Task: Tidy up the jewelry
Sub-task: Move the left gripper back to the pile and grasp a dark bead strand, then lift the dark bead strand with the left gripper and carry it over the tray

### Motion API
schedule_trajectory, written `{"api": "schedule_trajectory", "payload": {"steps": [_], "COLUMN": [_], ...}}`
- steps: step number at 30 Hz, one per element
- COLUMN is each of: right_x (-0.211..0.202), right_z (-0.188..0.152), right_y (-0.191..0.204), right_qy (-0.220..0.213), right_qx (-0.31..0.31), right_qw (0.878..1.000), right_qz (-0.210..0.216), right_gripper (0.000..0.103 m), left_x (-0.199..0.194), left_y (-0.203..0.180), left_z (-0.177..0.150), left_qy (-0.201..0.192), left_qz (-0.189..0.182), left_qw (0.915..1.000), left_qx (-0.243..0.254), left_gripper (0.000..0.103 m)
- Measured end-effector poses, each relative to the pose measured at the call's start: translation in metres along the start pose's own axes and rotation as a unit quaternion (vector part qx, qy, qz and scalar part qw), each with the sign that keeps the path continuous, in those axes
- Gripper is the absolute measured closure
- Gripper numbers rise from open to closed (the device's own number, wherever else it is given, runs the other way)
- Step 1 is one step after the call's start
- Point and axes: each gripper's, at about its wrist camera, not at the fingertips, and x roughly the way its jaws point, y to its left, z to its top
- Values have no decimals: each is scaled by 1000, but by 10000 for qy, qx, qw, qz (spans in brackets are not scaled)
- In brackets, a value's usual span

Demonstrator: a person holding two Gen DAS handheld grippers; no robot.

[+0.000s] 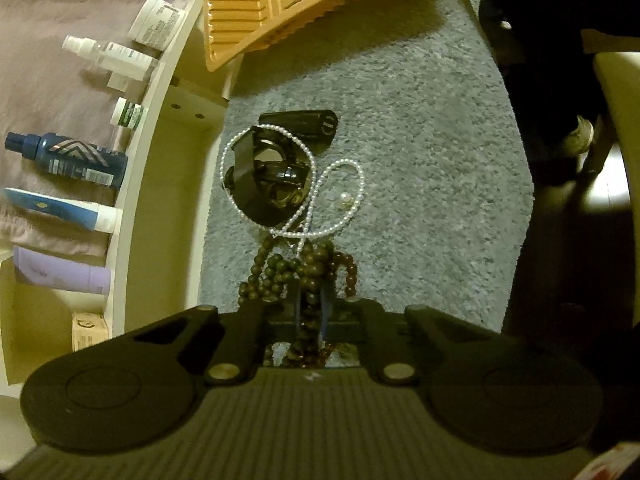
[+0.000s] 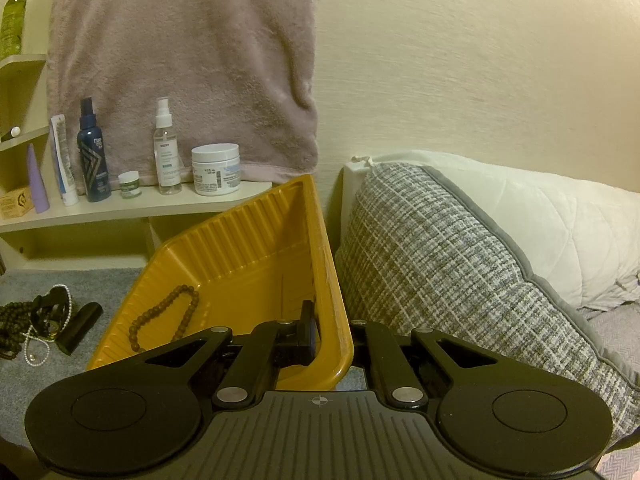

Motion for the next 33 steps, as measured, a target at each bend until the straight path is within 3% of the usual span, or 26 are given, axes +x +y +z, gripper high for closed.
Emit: {"api": "schedule_trajectory", "payload": {"steps": [6, 9, 16, 33], "right_x": [0, -1, -1, -2], "right_z": [0, 1, 1, 4], "right_y": [0, 1, 2, 3], "right_qy": [-4, -18, -27, -43], "right_qx": [-9, -14, -30, -52], "right_qw": [10000, 10000, 10000, 10000], "right_qz": [6, -5, -11, 4], "right_gripper": [98, 98, 98, 98], "left_x": [-16, -34, -74, -144], "left_y": [31, 62, 128, 216], "left_z": [-4, -9, -13, 8], "left_qy": [-116, -292, -602, -1146], "left_qz": [318, 462, 878, 1512], "left_qw": [9969, 9898, 9730, 9536], "left_qx": [-708, -1314, -2046, -2337], "left_gripper": [97, 97, 97, 97]}}
